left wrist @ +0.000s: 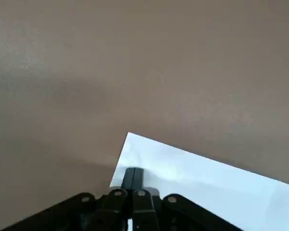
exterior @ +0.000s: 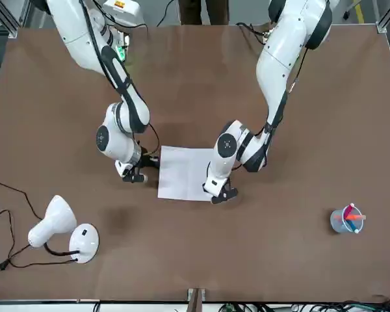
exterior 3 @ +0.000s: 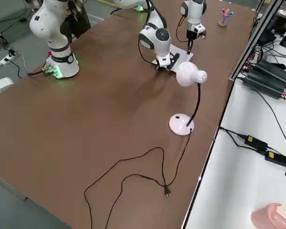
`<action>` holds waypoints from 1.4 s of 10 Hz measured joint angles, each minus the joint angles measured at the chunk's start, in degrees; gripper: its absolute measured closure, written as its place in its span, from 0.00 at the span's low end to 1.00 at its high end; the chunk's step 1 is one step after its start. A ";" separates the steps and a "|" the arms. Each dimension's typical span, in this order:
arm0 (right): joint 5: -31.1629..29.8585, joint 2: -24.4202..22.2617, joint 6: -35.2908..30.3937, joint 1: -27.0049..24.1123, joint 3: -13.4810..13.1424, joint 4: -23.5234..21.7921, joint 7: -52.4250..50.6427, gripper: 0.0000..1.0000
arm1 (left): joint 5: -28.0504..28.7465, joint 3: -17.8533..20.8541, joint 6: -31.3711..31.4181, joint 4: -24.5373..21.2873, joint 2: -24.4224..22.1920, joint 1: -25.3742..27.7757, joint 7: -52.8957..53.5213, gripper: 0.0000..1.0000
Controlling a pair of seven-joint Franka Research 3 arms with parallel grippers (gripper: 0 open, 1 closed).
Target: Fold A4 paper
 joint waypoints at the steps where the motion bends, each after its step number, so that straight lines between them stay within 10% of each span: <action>1: 0.17 0.00 0.00 0.00 0.04 0.13 0.00 0.99 | 0.00 0.00 0.00 0.00 0.00 0.00 0.03 0.99; 14: 3.60 2.11 0.05 -0.14 0.05 2.14 0.02 0.99 | 0.01 0.04 0.00 0.04 0.01 0.26 0.05 0.99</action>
